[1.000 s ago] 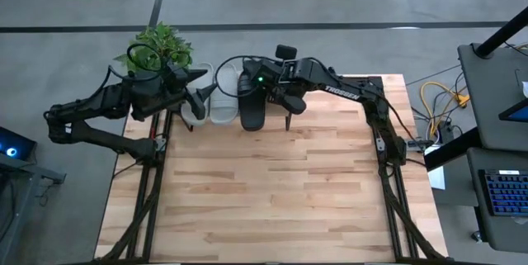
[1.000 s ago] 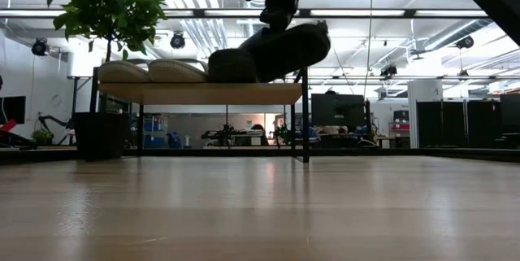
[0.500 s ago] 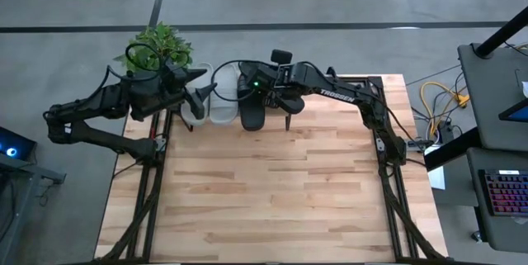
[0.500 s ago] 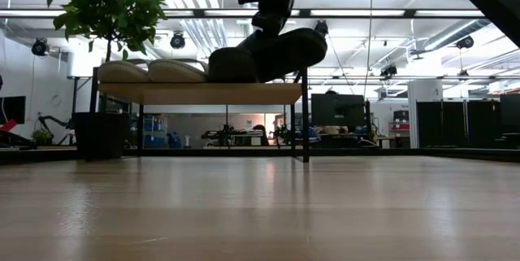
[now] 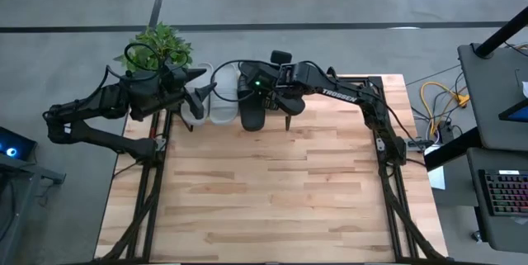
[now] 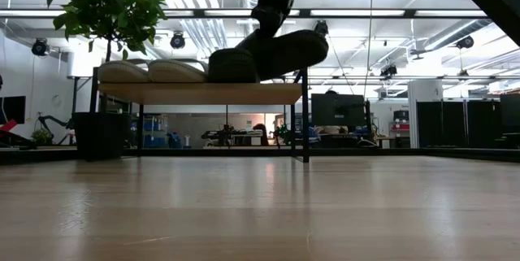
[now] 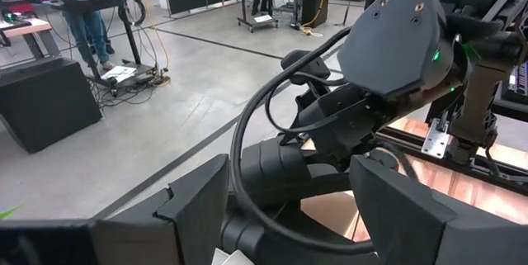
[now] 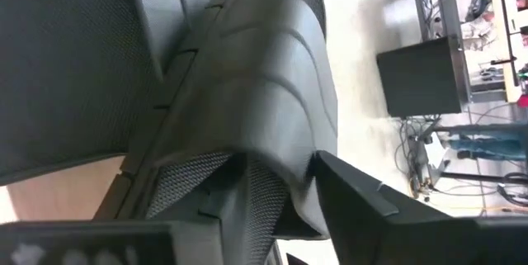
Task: Pick and place slides into the shelf
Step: Adjust the right black slipper on the shelf
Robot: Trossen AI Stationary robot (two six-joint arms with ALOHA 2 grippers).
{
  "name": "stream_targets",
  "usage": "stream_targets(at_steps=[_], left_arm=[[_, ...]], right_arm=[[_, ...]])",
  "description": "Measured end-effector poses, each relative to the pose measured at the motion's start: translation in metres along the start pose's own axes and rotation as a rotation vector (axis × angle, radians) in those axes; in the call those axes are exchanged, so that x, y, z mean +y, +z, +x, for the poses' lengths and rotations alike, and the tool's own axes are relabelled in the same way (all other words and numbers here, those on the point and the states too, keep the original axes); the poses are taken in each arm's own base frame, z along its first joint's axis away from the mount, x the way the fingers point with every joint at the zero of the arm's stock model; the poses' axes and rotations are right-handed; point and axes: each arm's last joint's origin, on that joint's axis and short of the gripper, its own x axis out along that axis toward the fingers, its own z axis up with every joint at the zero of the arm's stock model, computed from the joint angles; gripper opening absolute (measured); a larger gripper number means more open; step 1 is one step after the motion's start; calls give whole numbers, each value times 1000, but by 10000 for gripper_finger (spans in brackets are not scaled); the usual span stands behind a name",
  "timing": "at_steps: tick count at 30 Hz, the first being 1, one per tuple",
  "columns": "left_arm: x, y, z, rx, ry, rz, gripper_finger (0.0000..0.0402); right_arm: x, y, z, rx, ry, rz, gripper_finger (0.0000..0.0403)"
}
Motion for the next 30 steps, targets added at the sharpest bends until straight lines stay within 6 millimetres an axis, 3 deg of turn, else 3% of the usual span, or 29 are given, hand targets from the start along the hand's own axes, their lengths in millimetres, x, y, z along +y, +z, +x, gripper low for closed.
stream_targets(at_steps=[7, 18, 23, 30], left_arm=[[0, 0, 0, 0, 0, 0, 238], [0, 0, 0, 0, 0, 0, 238], [0, 0, 0, -1, 0, 0, 238], [0, 0, 0, 0, 0, 0, 238]], right_arm=[[-7, -2, -10, -19, -2, 12, 165], [-7, -8, -16, 13, 21, -16, 171], [-16, -15, -31, -1, 49, 27, 171], [-32, -24, -60, -103, 262, 115, 169]])
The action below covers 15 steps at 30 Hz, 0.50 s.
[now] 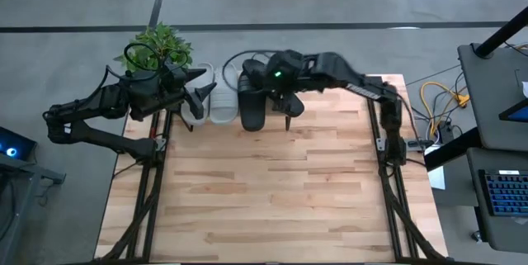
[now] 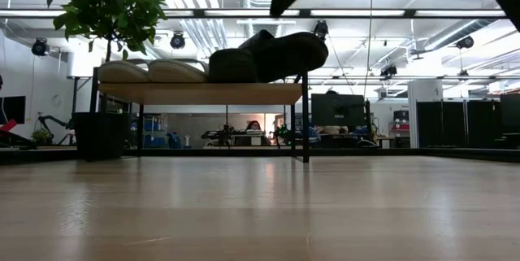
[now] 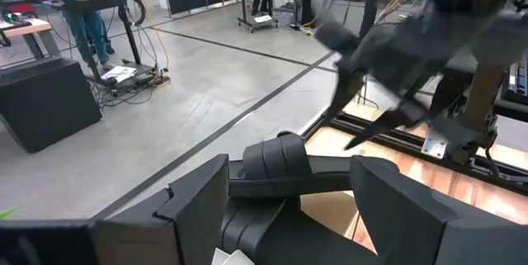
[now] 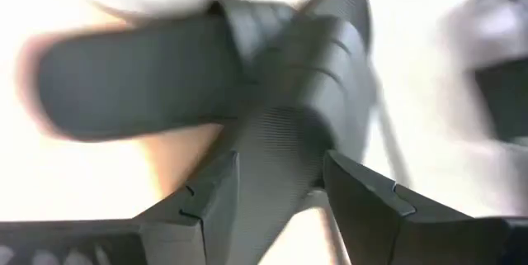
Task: Pick and place slides into the shelf
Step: Adjust the right black slipper on the shelf
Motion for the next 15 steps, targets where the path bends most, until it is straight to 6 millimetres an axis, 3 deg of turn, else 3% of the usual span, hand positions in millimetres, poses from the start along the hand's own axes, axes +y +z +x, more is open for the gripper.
stream_targets(at_steps=[7, 15], left_arm=[[0, 0, 0, 0, 0, 0, 238], [0, 0, 0, 0, -3, -29, 238]], right_arm=[[-22, -9, -57, -274, 301, -38, 153], [-24, -44, -93, -423, 376, -143, 133]])
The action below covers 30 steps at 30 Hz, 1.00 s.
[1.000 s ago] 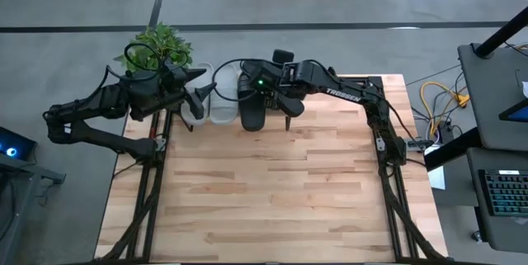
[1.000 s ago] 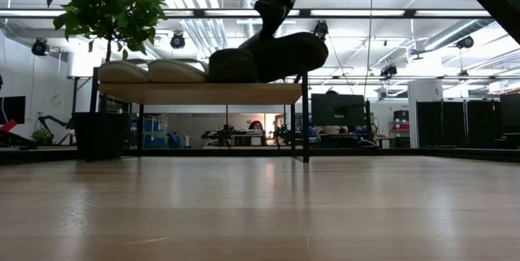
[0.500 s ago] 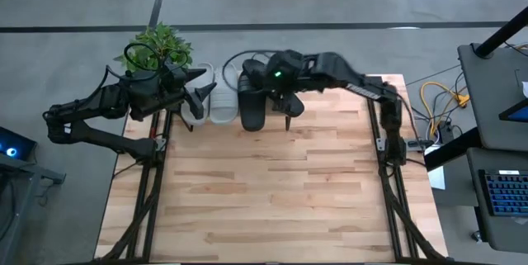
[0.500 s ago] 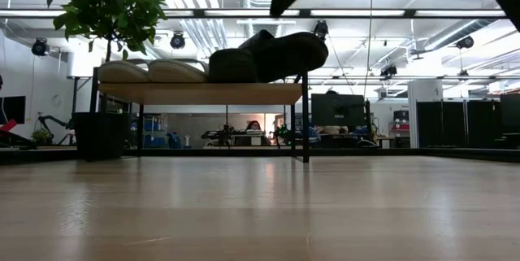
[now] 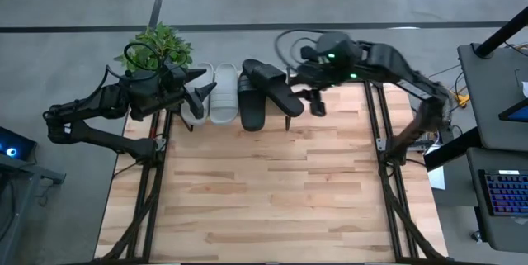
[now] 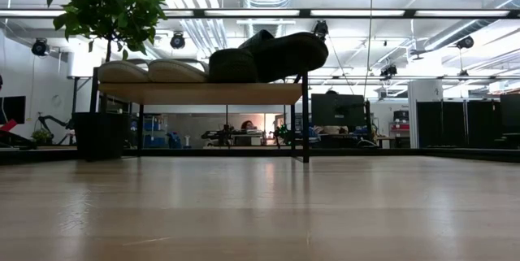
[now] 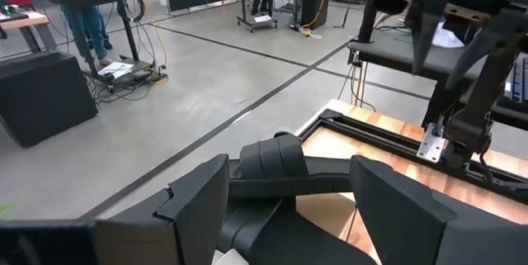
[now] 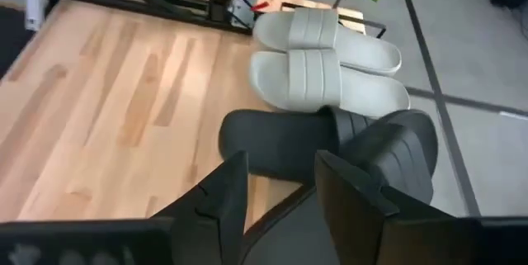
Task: Pick and place slides into the shelf
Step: Adjust the right black slipper on the shelf
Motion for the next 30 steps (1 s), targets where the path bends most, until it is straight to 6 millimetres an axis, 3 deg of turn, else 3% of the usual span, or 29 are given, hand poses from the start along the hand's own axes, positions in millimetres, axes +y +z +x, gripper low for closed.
stream_targets(at_steps=[7, 11, 18, 26, 30], left_arm=[[-2, 3, 3, -30, -1, -19, 238], [-2, 4, 3, -41, 25, -26, 238], [-2, 3, 4, -38, 26, -23, 238], [-2, 3, 4, -34, 27, -20, 238], [-2, 3, 4, -34, 26, -19, 238]], right_arm=[[15, -50, -31, -195, -54, 6, 120], [27, -78, -29, -289, -92, 22, 118], [37, -102, -15, -304, -64, 130, 134], [48, -127, 11, -154, 15, 226, 231], [59, -129, 17, -131, 49, 269, 276]])
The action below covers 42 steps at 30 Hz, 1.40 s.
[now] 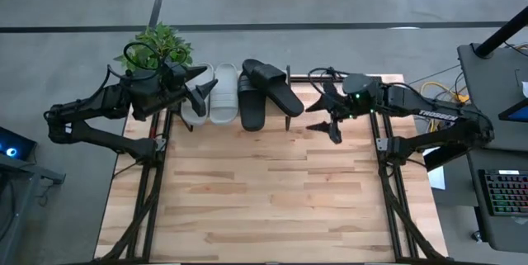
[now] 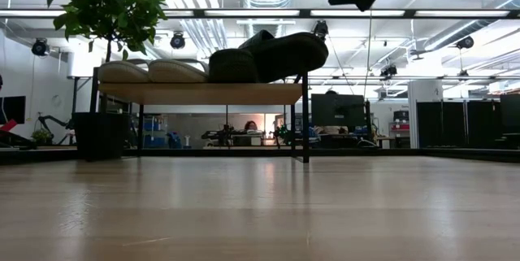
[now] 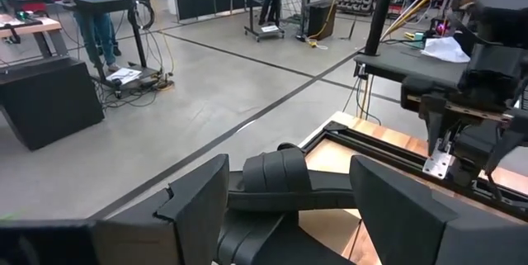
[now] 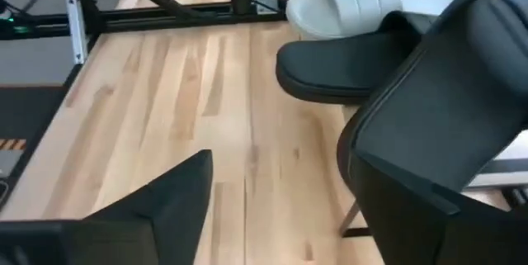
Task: Pick and place slides into the shelf
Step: Adjust the right black slipper on the shelf
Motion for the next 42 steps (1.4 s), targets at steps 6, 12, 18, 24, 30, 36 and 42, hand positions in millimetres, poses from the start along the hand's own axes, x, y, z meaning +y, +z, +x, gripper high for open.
stream_targets(at_steps=[6, 12, 18, 24, 30, 36, 42], left_arm=[[0, 0, 0, 2, -11, 1, 238], [0, 0, 0, 2, -13, 1, 238], [1, 0, -2, 4, -17, 2, 238], [1, 0, -2, 5, -33, 30, 238], [0, 0, -3, 6, -54, 65, 238], [1, 1, -4, 1, -57, 85, 238], [3, 2, -7, -7, -59, 80, 238]], right_arm=[[28, -3, 17, 67, -282, -228, 275], [43, -6, 43, 136, -456, -407, 250], [41, -17, 74, 234, -460, -423, 237], [34, -20, 98, 282, -600, -456, 235], [35, -15, 104, 238, -620, -408, 232], [33, -10, 96, 230, -686, -421, 232], [32, -14, 99, 262, -683, -461, 232]])
